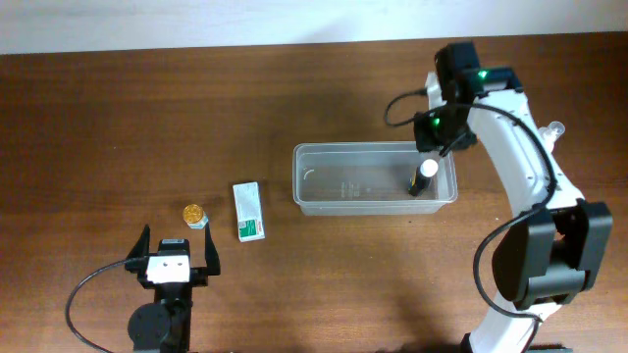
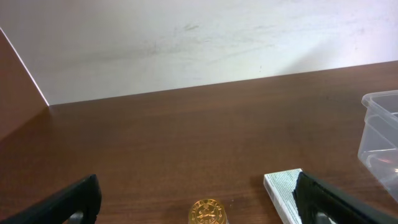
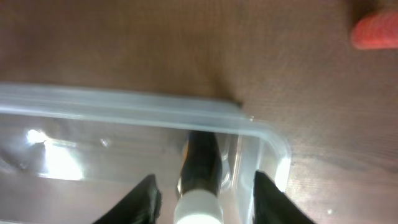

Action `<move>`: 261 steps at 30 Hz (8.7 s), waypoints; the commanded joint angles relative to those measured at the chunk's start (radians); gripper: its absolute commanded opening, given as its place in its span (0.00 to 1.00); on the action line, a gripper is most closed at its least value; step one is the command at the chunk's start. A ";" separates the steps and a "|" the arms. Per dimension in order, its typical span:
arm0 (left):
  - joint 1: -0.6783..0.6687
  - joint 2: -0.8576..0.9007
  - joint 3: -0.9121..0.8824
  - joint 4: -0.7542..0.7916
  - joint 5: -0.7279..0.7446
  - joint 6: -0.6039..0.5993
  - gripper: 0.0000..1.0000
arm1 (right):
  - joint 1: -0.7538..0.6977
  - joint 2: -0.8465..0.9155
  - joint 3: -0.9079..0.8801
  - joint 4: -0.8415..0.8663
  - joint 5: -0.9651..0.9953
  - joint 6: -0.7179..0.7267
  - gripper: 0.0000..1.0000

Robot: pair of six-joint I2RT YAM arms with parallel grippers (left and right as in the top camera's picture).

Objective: Pack container
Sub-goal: 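Move the right gripper to the orange tube and grasp it, then lower the orange tube into the container beside the bottle, release, then reach the right gripper to the white lotion bottle and grasp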

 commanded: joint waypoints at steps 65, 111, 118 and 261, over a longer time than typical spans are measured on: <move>0.004 -0.008 -0.003 -0.002 0.011 0.013 0.99 | -0.301 0.299 0.235 0.210 0.053 0.137 0.46; 0.004 -0.008 -0.003 -0.002 0.011 0.013 1.00 | -0.168 -0.041 0.567 -0.317 -0.109 0.081 0.23; 0.004 -0.008 -0.003 -0.002 0.011 0.013 0.99 | 0.024 -0.060 0.543 -0.435 -0.010 0.074 0.23; 0.004 -0.008 -0.003 -0.002 0.011 0.013 0.99 | -0.615 -0.019 0.072 0.087 -0.089 -0.375 0.98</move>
